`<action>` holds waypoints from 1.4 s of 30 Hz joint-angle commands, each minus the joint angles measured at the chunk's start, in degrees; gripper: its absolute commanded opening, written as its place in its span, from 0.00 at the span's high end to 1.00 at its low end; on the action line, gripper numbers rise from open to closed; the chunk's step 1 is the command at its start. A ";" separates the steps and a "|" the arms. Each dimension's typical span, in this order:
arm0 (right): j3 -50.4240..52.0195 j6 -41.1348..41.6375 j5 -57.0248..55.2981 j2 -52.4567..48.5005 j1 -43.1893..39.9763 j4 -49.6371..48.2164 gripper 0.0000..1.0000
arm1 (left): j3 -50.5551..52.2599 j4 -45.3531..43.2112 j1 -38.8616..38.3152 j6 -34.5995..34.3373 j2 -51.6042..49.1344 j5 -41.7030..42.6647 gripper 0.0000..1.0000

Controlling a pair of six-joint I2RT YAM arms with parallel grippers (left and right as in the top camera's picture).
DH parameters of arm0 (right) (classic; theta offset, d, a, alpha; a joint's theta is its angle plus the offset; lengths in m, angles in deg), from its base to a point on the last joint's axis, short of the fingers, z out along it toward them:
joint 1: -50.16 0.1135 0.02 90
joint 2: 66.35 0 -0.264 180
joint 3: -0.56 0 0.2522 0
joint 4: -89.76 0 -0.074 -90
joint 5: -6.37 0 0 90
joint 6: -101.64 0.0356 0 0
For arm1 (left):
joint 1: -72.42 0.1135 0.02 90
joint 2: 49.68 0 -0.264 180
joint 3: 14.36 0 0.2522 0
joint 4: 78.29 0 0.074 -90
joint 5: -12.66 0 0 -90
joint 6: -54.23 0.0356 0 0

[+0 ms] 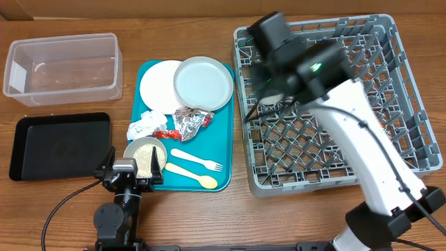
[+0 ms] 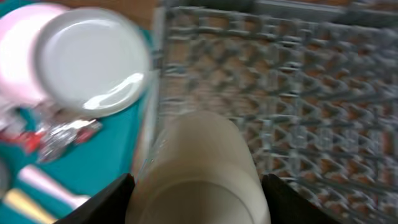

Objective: Sort waste into correct bins and load items into the dishwasher rack
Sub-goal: 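Place the white cup upside down in the dish rack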

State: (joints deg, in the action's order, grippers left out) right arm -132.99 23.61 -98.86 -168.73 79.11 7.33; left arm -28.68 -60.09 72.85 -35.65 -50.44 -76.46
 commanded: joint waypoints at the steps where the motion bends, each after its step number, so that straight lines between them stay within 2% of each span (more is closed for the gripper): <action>1: -1.36 0.20 -0.15 1.33 -9.97 -0.20 0.53 | 0.28 -0.09 0.42 -0.52 0.48 0.20 0.00; 9: -0.13 -0.15 11.61 -0.11 -33.24 -1.86 0.53 | 0.28 -0.07 0.42 -0.52 0.48 0.20 0.00; 12: 3.69 -0.52 12.39 -0.72 -37.79 -3.67 0.53 | 0.28 -0.09 0.42 -0.52 0.48 0.20 0.00; 23: 22.21 -1.55 9.29 -0.74 -38.73 -17.22 0.53 | 0.28 -0.09 0.42 -0.52 0.48 0.20 0.00; 37: 23.10 -1.55 9.46 -2.82 -39.95 -18.86 0.53 | 0.28 -0.09 0.42 -0.52 0.48 0.20 0.00; 38: 23.10 -1.55 9.79 -3.21 -39.95 -18.82 0.45 | 0.28 -0.07 0.42 -0.52 0.48 0.20 0.00; 39: 23.10 -1.55 9.77 -3.56 -39.95 -18.69 0.31 | 0.28 -0.07 0.42 -0.52 0.48 0.20 0.00; 40: 23.08 -1.57 9.73 -3.56 -39.95 -18.69 0.04 | 0.28 -0.07 0.42 -0.52 0.48 0.20 0.00; 42: 21.97 -1.53 9.88 -3.32 -39.95 -18.03 0.04 | 0.28 -0.07 0.42 -0.52 0.48 0.20 0.00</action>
State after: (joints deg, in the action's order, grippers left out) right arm -110.04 22.08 -88.96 -171.99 39.33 -11.03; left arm -28.68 -60.09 72.85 -35.65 -50.44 -76.46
